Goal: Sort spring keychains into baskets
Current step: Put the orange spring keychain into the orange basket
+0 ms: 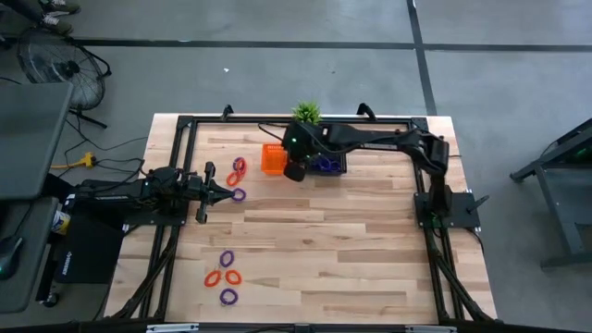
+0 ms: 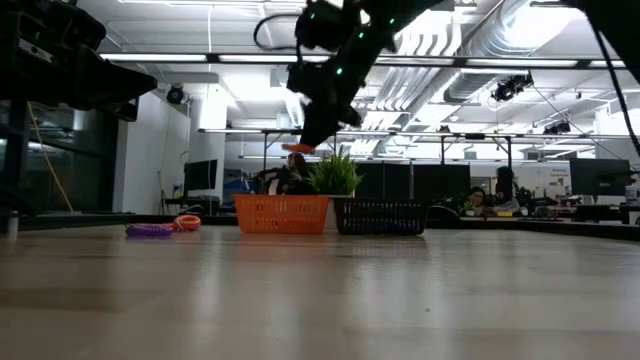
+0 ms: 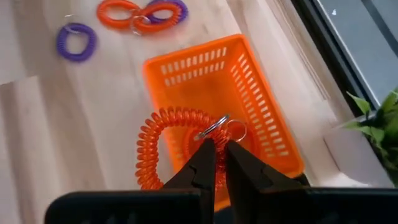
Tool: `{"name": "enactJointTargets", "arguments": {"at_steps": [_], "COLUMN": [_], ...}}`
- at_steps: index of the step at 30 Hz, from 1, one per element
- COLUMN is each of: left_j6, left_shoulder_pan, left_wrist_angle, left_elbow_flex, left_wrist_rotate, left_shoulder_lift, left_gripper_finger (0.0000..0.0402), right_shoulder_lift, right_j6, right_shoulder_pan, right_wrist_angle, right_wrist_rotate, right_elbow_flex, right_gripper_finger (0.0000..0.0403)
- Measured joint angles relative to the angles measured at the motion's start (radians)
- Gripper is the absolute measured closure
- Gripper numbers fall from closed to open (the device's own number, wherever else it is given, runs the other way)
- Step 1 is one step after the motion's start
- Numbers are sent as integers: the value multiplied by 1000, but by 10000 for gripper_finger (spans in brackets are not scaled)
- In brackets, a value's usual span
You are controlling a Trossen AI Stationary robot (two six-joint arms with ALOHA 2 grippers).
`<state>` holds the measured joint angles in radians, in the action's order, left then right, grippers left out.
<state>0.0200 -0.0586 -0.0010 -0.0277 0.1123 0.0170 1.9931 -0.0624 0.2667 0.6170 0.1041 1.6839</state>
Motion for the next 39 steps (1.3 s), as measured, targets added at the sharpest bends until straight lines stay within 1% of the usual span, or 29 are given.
{"name": "enactJointTargets", "arguments": {"at_steps": [8, 15, 18, 28, 33, 39], "left_j6": [0, 0, 0, 0, 0, 0], "left_shoulder_pan": [0, 0, 0, 0, 0, 0], "left_wrist_angle": [0, 0, 0, 0, 0, 0], "left_elbow_flex": [0, 0, 0, 0, 0, 0], "left_wrist_rotate": [0, 0, 0, 0, 0, 0], "left_shoulder_lift": [0, 0, 0, 0, 0, 0], "left_gripper_finger": [401, 401, 401, 401, 401, 401], "right_shoulder_lift": [90, 111, 112, 112, 112, 108], "right_j6": [-7, -42, -45, -92, -142, -169], "right_shoulder_pan": [47, 70, 73, 84, 88, 59], "right_wrist_angle": [-19, -32, -31, -32, -32, -30], "right_wrist_rotate": [-21, -95, -104, -99, -156, -279], "right_elbow_flex": [30, 30, 30, 30, 30, 30], "right_gripper_finger": [384, 380, 365, 292, 274, 276]}}
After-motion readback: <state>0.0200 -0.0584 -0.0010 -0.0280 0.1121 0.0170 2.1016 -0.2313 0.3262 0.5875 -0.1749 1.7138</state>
